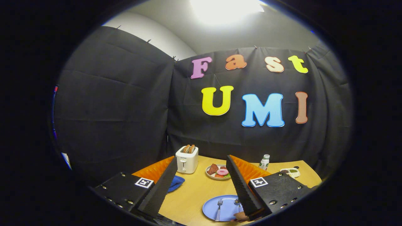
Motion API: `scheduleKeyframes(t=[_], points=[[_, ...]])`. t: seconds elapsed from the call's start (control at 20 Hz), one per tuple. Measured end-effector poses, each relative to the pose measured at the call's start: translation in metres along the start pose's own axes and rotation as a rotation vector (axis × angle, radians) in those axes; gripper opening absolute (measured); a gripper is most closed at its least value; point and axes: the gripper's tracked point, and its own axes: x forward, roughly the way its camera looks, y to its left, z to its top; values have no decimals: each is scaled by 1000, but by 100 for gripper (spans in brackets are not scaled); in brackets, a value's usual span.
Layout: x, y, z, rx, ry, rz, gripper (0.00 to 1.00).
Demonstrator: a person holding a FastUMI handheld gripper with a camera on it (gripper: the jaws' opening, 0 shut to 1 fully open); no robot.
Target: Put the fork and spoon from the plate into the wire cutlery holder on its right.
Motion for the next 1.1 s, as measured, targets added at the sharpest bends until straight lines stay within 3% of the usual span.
scheduleKeyframes(t=[0.6,0.85,0.95,1.1], points=[[19,-33,-2,-40,10,-76,96],[7,-121,17,-108,8,-300,96],[-1,-148,23,-78,-10,-386,96],[-12,-175,7,-32,12,-440,95]])
